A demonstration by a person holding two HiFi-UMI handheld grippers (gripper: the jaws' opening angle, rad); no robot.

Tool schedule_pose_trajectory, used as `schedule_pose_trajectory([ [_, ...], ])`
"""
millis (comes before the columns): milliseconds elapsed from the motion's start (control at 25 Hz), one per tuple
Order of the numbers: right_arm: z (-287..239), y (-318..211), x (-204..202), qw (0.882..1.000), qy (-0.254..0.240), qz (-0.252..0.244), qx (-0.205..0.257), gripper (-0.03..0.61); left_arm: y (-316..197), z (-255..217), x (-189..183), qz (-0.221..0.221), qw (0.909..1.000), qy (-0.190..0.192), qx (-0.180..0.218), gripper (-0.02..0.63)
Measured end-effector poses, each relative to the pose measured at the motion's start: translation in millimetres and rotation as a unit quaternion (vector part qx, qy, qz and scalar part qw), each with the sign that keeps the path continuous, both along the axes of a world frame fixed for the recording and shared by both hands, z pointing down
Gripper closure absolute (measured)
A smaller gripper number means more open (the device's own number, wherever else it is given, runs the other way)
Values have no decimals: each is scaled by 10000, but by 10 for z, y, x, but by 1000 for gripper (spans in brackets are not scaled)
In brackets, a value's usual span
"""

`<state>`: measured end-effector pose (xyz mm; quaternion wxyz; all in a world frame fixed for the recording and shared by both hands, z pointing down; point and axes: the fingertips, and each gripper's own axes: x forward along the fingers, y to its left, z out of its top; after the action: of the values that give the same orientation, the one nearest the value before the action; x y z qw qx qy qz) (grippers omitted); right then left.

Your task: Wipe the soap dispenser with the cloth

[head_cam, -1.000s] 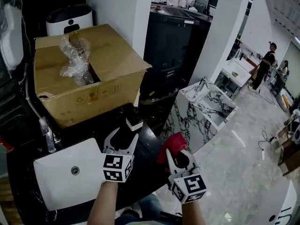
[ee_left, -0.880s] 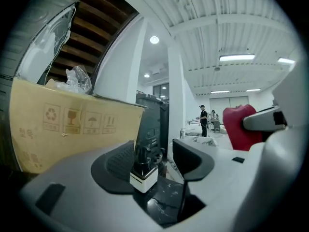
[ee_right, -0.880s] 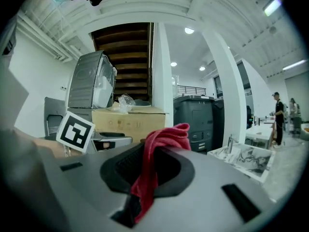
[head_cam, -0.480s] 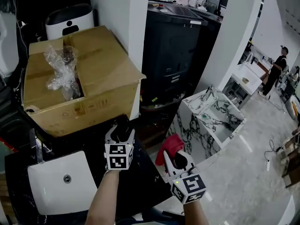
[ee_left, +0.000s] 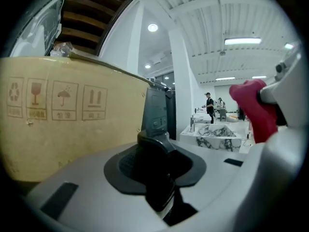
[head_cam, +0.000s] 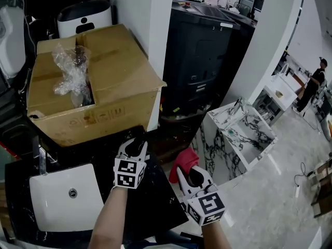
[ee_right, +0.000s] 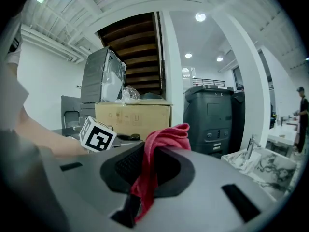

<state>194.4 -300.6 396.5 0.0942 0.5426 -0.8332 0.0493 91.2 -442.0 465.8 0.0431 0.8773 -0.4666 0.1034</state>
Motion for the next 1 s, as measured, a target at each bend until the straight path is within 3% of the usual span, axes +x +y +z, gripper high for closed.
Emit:
schedule_pose_trajectory([
  [160,-51,35,-63,10000,-7,-73,49,526,26,-8,-27,48,9995,52,-322,503],
  [280,-79,84,-103,9999,-64,-70,88,526,147,-50,-68,131,9963,445,-723,503],
  [480,-71,166,-300,9996,-260,-121,83,526,392,-189,-192,153,9832,1039,-1492,503],
  [560,-37,204,-429,9991,-376,-195,21,526,475,-261,-319,6,9738,1408,-1787,503],
  [720,90,310,-789,9980,-377,-476,-155,526,673,-285,-661,-365,9381,2351,-2518,503],
  [800,128,364,-1010,9967,-340,-708,-204,526,788,-247,-815,-519,9257,2558,-2737,503],
  [1000,249,444,-1611,9891,-229,-1416,-329,526,1028,-56,-1048,-722,9184,2515,-2968,502],
])
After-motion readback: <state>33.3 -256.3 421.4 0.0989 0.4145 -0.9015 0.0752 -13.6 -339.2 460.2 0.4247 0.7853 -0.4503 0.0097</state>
